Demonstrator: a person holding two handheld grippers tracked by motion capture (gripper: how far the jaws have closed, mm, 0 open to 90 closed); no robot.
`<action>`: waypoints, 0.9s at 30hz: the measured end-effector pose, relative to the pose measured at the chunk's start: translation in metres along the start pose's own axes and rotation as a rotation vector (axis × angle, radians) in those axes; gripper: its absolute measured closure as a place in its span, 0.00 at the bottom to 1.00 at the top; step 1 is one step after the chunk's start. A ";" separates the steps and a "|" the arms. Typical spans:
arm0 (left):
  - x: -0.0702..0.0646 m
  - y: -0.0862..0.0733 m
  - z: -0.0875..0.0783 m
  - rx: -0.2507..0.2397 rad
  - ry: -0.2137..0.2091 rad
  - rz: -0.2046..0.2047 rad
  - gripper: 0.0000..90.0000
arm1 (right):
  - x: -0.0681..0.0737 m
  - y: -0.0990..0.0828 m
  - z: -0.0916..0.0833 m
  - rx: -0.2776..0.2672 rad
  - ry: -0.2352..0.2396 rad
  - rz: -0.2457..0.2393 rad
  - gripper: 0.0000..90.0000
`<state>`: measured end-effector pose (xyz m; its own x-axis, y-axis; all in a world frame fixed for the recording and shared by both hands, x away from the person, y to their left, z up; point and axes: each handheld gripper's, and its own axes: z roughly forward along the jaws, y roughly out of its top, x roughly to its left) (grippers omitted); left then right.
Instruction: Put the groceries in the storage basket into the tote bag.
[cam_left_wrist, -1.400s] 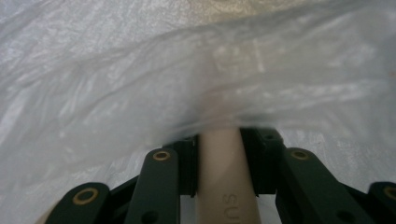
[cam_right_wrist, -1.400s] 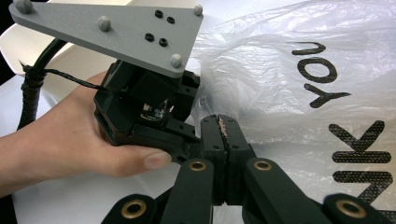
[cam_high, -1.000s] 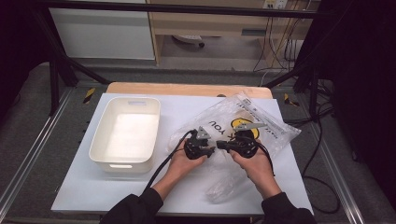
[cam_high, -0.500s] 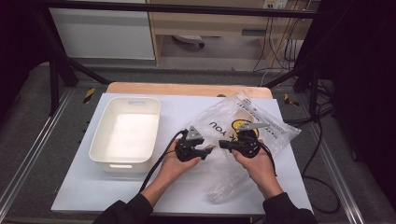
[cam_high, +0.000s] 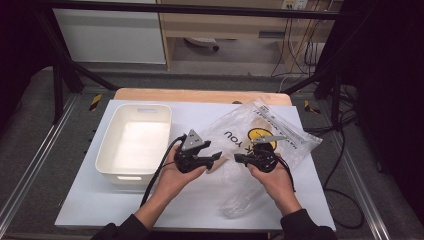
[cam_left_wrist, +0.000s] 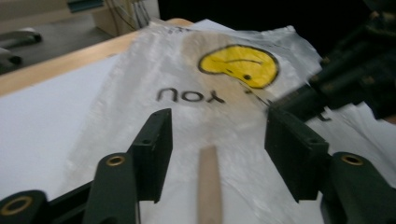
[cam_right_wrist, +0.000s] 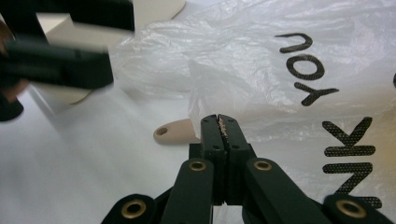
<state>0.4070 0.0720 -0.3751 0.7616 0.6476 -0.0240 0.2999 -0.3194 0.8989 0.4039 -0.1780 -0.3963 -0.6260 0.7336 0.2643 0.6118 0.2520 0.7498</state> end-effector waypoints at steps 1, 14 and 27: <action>0.002 0.004 0.001 -0.006 0.005 -0.005 0.42 | 0.000 -0.001 0.000 0.001 -0.001 0.001 1.00; 0.023 0.011 0.022 0.053 0.139 -0.014 0.32 | 0.001 -0.012 0.002 0.010 0.012 0.008 1.00; 0.034 -0.007 0.033 0.137 0.177 -0.065 0.15 | -0.001 -0.015 0.002 0.010 0.010 0.012 1.00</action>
<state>0.4495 0.0736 -0.3968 0.6294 0.7771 0.0080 0.4295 -0.3564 0.8297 0.3962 -0.1807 -0.4090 -0.6232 0.7305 0.2795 0.6241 0.2491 0.7406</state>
